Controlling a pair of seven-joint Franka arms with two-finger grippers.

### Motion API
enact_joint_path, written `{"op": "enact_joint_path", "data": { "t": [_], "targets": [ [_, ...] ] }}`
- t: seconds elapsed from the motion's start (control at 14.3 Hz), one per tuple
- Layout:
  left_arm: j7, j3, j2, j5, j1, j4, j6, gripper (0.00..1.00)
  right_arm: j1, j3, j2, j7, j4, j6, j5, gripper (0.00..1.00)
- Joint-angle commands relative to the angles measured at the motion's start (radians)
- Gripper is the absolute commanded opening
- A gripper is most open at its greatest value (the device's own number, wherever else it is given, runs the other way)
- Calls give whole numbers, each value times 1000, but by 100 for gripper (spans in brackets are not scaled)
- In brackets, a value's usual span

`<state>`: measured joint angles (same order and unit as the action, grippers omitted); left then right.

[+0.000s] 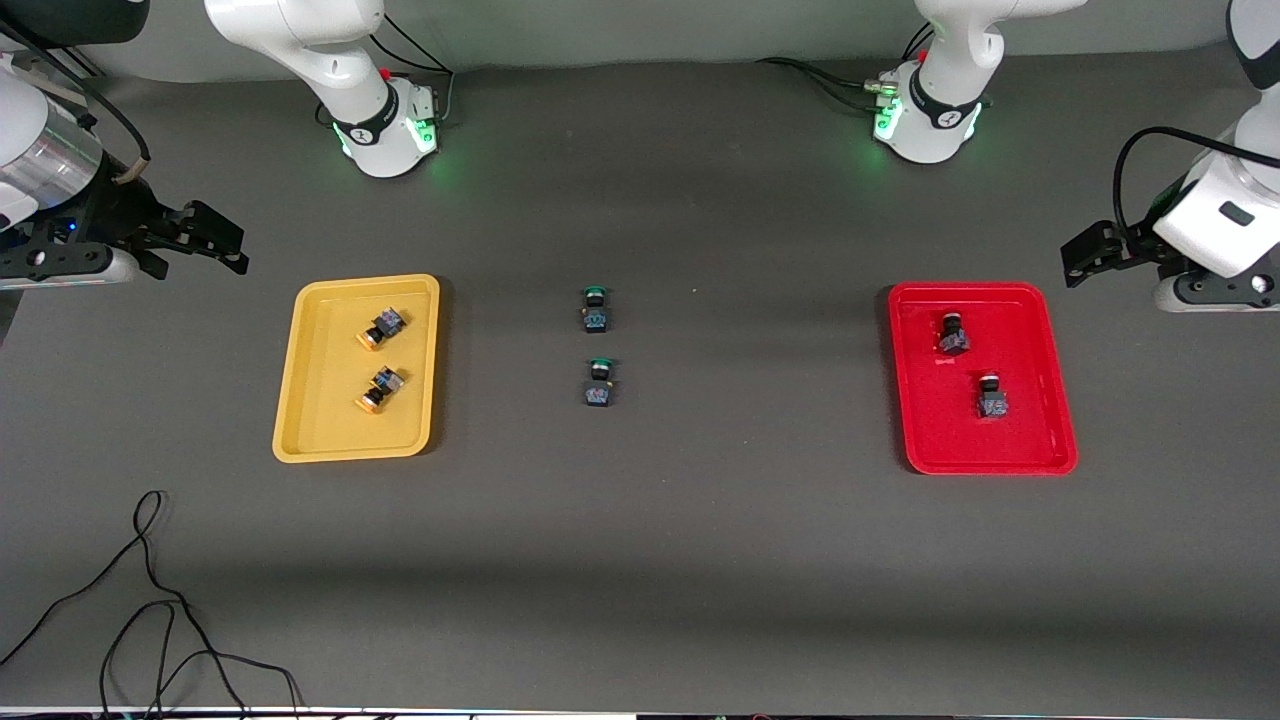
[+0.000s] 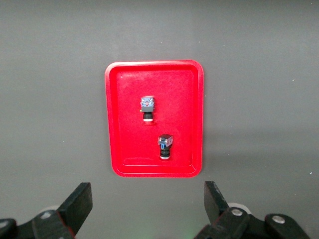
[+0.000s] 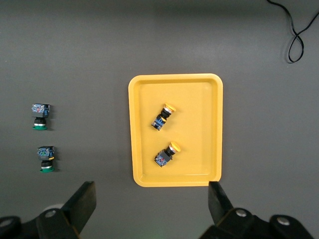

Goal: Place red and yellow buttons in trays

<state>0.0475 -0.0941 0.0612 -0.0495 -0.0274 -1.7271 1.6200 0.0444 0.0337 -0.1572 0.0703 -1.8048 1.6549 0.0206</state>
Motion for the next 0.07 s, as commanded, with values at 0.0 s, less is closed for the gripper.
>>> {"op": "enact_joint_path", "data": {
  "t": [0.0],
  "targets": [
    [-20, 92, -15, -3, 92, 31, -22, 100, 5, -5, 15, 0, 27, -9, 19, 100]
  ]
}}
